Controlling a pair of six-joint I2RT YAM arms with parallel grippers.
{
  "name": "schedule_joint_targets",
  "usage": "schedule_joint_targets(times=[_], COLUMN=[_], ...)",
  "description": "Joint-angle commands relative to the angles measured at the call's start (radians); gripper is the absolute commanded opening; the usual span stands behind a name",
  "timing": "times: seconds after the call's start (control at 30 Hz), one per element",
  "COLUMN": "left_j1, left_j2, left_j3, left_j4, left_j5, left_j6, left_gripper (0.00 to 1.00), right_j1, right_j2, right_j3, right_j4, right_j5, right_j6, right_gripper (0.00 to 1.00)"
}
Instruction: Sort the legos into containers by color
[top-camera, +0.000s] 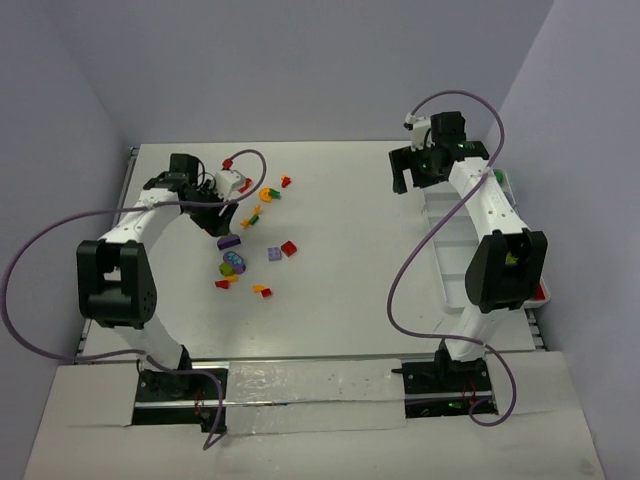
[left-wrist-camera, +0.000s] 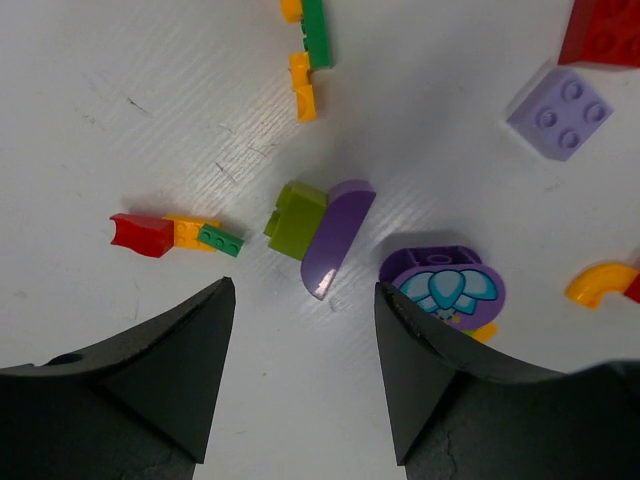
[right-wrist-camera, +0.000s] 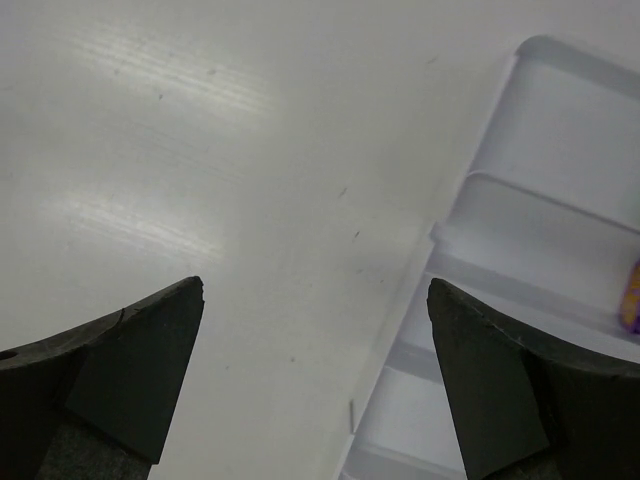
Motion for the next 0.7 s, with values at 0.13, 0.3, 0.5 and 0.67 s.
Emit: schedule_joint_targets(times=[0.13, 0.3, 0.5, 0.67], left_j1=[0.011, -0.012, -0.026, -0.025], left_j2=[0.325, 0.271, 0.285, 0.360], left_j3=[0.459, 0.364, 0.376, 0.412], left_j4=[-0.234, -0.180, -0.259, -0.336], left_j5=[-0.033, -0.043, -0.230, -0.315], left_j6=[-0.202, -0.546, -0.854, -0.910], left_gripper=[0.48, 0.58, 0.62, 0.67], right_j1=[0.029, 0.029, 0.029, 0.031], right_j2=[-0.061, -0.061, -0.053, -0.052], right_j3=[-0.049, -0.066, -0.063, -0.071], right_j4=[0.023, 0.031, 0.030, 0.039], right_j5=[-0.072, -0.070, -0.069, -0.074], right_j6=[0.041, 0.041, 0.043, 0.049], right_gripper=[1.00, 1.00, 1.00, 1.00])
